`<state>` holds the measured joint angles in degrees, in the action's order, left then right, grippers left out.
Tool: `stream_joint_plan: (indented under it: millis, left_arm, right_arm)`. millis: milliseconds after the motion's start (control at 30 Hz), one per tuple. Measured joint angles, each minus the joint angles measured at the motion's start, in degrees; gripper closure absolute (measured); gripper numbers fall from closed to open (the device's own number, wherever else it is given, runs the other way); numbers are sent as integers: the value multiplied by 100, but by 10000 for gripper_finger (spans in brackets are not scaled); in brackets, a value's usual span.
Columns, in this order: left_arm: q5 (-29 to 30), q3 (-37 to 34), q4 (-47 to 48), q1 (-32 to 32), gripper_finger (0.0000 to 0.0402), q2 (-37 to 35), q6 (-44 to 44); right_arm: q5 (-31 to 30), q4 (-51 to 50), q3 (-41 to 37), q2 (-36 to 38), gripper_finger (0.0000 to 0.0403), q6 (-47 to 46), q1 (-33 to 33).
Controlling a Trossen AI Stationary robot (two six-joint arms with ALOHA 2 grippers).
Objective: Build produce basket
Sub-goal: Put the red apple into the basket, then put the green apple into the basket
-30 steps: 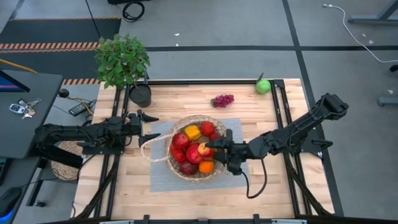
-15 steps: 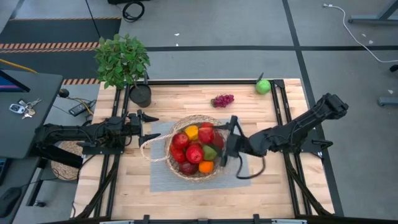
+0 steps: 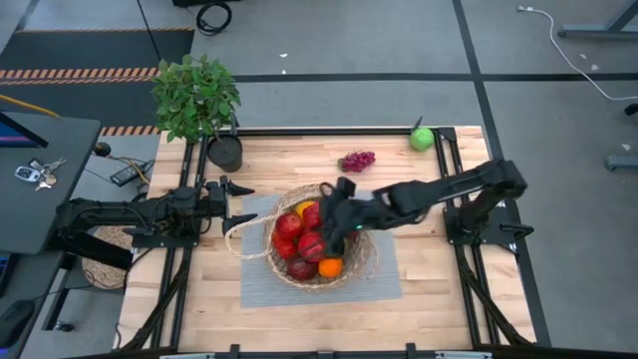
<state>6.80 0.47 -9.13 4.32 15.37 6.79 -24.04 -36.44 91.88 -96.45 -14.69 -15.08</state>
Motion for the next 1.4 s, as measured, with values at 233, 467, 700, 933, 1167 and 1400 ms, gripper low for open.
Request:
stream_joint_plan:
  millis: [233,467,700,933,1167,1400]
  left_arm:
    - [0,0,0,2,19,1,4]
    - [-1,0,0,0,19,1,2]
    - [1,0,1,1,19,-1,1]
    - [1,0,2,1,19,0,4]
    - [1,0,2,1,19,0,1]
    - [1,0,2,0,19,1,4]
  right_arm:
    - [885,-907,939,-947,118,577,40]
    - [2206,-1069,1023,-1319,113,1745,47]
    - [1770,-1245,1023,-1314,81,2058,12]
    - [1481,-1187,1047,-974,40,2041,6]
    - [651,-1392,1045,-534,25,1807,11]
    - [-712,-2138,1045,153,38,1644,439]
